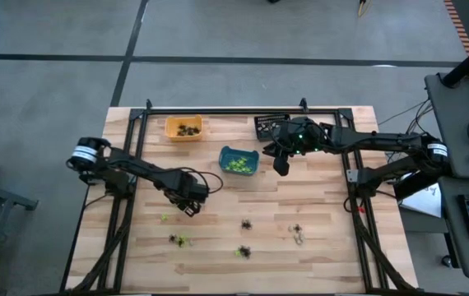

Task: Sort Halloween decoration
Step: Put the green spider toy into the blue bin

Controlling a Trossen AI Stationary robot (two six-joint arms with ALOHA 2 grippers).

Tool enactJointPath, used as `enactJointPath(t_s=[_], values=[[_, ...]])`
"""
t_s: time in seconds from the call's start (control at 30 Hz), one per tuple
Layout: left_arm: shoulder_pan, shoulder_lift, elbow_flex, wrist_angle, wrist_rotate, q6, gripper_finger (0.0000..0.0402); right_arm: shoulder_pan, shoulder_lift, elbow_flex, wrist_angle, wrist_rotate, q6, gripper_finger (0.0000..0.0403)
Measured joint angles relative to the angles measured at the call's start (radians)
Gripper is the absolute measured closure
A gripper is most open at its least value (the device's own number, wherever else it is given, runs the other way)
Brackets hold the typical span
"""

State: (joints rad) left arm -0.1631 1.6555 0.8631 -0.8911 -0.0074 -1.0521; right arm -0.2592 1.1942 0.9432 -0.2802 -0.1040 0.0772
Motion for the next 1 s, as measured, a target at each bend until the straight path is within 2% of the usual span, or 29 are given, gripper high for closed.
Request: enactJointPath(t_s=[0.2, 0.47, 0.7, 1.0], values=[[0.000, 0.029, 0.001, 0.002, 0.002, 0.022, 0.0303, 0.000, 0.000, -0.002, 0.000, 0.000, 0.000, 0.0344], [0.000, 0.026, 0.000, 0.014, 0.006, 0.047, 0.0394, 0.000, 0.000, -0.006, 0.000, 0.000, 0.000, 0.0344], [-0.001, 0.026, 0.037, 0.006, -0.004, 0.122, 0.0401, 0.000, 0.000, -0.010, 0.000, 0.000, 0.000, 0.0344], [-0.002, -0.004, 0.165, 0.022, -0.115, 0.332, 0.0401, 0.000, 0.000, -0.011, -0.001, 0.000, -0.001, 0.0344]])
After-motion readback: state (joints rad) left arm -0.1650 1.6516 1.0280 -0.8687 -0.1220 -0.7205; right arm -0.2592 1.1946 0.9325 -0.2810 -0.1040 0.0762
